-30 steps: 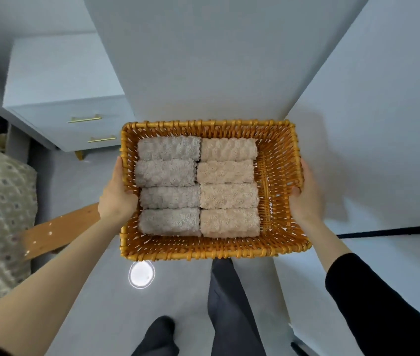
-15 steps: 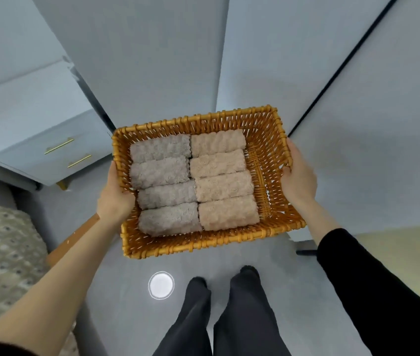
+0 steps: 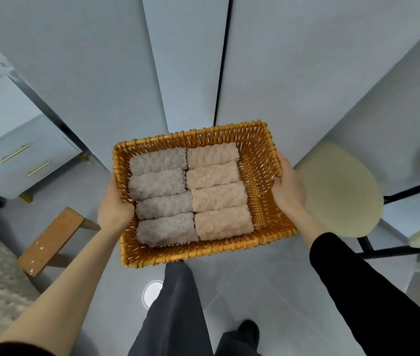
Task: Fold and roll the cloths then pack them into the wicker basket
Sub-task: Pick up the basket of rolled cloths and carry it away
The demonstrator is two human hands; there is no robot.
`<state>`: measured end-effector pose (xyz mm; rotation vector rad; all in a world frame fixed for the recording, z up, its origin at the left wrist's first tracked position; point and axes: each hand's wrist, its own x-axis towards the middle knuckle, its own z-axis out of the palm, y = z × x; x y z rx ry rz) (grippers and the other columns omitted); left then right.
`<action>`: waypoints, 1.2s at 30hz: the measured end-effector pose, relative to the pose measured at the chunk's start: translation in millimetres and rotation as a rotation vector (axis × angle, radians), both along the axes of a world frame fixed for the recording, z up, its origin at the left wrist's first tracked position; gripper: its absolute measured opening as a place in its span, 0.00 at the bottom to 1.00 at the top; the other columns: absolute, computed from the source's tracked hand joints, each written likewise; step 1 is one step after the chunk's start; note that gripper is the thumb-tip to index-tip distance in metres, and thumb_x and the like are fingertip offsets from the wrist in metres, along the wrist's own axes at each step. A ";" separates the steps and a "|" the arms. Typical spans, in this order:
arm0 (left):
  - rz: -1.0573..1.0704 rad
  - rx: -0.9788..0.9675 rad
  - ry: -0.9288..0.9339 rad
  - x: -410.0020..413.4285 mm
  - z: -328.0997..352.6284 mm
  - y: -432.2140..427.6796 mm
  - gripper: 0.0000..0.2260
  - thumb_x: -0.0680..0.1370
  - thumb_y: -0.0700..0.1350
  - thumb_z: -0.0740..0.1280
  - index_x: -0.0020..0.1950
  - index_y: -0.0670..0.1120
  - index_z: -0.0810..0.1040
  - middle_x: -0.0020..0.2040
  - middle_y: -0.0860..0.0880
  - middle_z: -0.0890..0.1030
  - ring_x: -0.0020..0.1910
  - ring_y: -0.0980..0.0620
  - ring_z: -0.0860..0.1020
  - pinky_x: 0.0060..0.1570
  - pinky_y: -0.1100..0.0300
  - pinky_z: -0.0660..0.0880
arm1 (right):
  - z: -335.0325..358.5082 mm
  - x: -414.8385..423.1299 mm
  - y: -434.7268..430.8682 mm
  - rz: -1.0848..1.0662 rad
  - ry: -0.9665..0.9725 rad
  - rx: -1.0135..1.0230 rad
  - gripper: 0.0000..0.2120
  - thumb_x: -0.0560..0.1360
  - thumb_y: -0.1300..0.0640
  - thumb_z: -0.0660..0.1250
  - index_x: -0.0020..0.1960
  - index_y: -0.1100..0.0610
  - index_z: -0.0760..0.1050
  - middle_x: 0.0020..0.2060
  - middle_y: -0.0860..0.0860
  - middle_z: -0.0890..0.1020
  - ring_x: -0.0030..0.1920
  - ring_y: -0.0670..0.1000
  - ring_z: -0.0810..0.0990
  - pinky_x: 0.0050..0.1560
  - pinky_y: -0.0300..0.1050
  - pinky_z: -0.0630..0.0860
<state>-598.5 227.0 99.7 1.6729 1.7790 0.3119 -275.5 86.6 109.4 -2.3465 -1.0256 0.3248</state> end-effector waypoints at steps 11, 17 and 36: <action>-0.098 -0.035 -0.108 84.7 -1.7 -192.4 0.32 0.73 0.36 0.63 0.74 0.54 0.58 0.69 0.45 0.71 0.66 0.39 0.70 0.61 0.41 0.70 | 3.3 86.3 -204.6 -0.069 -0.029 -0.091 0.27 0.79 0.60 0.55 0.74 0.42 0.58 0.60 0.52 0.77 0.54 0.55 0.77 0.51 0.53 0.77; -0.163 -0.170 -0.192 142.3 -11.1 -229.5 0.32 0.74 0.44 0.70 0.74 0.53 0.60 0.69 0.48 0.72 0.66 0.43 0.71 0.63 0.39 0.70 | 20.8 132.3 -248.5 -0.095 -0.051 -0.043 0.24 0.78 0.53 0.55 0.74 0.44 0.60 0.61 0.53 0.78 0.55 0.56 0.77 0.51 0.51 0.75; 0.022 -0.342 -0.250 352.7 -43.3 -203.1 0.31 0.74 0.34 0.66 0.73 0.49 0.59 0.64 0.42 0.74 0.60 0.38 0.75 0.56 0.38 0.75 | 28.4 335.2 -199.7 -0.158 -0.201 -0.030 0.25 0.81 0.64 0.52 0.74 0.43 0.63 0.64 0.49 0.77 0.51 0.53 0.80 0.46 0.44 0.74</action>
